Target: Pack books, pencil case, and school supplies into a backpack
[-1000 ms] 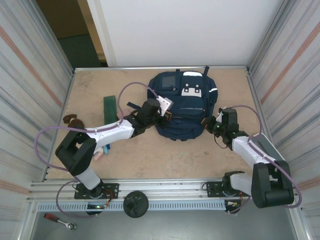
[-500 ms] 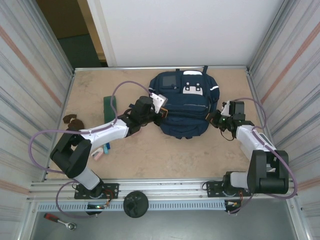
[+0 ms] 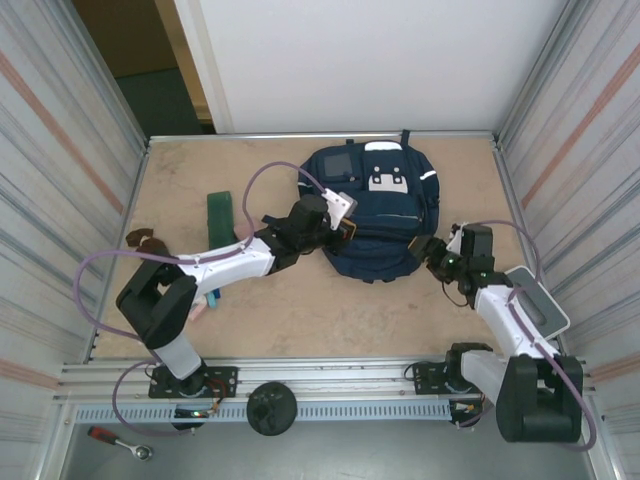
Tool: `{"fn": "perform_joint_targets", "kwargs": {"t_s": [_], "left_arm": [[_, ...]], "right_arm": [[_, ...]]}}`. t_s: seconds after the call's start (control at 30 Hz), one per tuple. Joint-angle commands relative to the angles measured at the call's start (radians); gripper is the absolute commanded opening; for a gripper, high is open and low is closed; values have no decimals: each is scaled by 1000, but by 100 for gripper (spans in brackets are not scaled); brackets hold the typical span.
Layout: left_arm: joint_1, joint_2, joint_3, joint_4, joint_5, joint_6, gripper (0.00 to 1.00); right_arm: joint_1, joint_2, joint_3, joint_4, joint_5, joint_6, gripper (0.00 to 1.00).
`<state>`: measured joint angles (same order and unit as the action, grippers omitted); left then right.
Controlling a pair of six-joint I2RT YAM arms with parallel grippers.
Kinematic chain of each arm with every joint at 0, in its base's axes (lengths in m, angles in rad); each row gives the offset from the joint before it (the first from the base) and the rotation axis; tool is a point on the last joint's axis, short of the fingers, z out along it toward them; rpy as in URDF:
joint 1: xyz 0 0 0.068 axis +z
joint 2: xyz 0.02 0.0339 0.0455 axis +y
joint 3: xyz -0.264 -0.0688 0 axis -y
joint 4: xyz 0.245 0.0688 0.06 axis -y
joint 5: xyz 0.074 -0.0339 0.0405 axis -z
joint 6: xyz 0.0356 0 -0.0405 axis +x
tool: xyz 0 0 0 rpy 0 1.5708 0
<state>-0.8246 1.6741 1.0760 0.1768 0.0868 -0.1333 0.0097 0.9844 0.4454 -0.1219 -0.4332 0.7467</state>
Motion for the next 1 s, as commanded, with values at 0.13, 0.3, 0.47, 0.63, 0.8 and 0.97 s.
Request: {"fn": "perform_joint_targets", "kwargs": {"t_s": [0.13,0.3,0.47,0.63,0.8,0.97], "left_arm": [[-22,0,42,41,19,-14,0],[-24,-8,21,42,17,-12,0],[-24,-16,4,46,13,-7,0],[-5,-46,-31,45,-18,7,0],[67,-92,-98,59,-19,-3,0],[145,-115,-150,68,-23,-7,0]], "right_arm": [[85,34,2,127,80,66,62],[113,143,40,193,105,49,60],[117,206,61,197,144,9,43],[95,184,60,138,210,-47,4],[14,135,36,96,198,-66,0],[-48,86,12,79,170,-70,0]]}}
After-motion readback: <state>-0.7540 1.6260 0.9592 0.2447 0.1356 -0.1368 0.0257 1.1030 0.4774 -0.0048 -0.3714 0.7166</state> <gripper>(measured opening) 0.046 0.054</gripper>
